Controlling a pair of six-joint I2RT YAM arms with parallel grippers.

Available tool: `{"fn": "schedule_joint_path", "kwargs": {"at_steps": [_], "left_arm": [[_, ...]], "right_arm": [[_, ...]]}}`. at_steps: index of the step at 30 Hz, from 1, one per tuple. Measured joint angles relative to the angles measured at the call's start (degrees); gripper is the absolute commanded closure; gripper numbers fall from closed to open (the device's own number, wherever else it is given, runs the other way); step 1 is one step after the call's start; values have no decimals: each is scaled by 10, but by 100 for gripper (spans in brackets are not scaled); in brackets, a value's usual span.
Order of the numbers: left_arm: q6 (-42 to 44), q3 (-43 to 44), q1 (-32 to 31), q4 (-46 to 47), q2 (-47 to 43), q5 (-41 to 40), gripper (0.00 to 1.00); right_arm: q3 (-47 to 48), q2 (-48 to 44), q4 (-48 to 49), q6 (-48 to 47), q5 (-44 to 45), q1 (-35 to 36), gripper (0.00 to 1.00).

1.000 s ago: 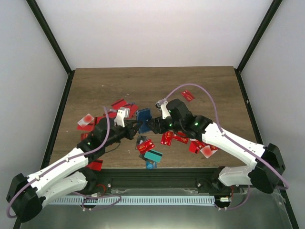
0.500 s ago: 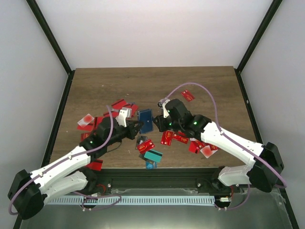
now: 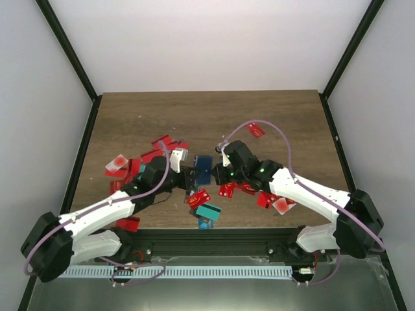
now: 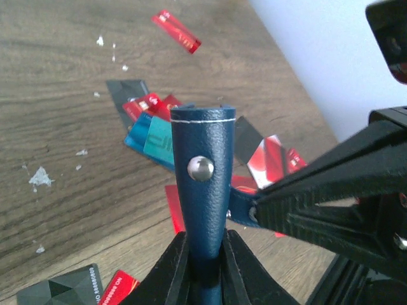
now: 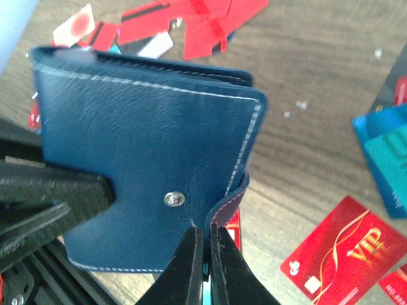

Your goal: Put the credit cards into the card holder

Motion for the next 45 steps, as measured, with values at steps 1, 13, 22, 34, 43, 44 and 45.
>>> {"fn": "schedule_joint_path", "kwargs": {"at_steps": [1,13,22,34,43,44,45], "left_arm": [[0,2,1,0,14,3,82],[52,98,51,-35,198,0,29],[99,121,33,-114,188,-42,11],[138,122,-4,-145,196,-53,13],[136,131,-21,-162,240,-88,24],[136,132,-23,-162,242,-97,25],[134,132,-23,-162,242,-102,26]], "right_arm": [[-8,1,2,4,-7,-2,99],[-87,54,80,41,-121,-58,99],[-100,66,125,40,-171,-99,99],[-100,66,136,36,-190,-103,99],[-100,64,135,34,-190,-108,99],[-100,63,135,34,-190,-108,99],[-101,63,135,33,-190,-109,99]]}}
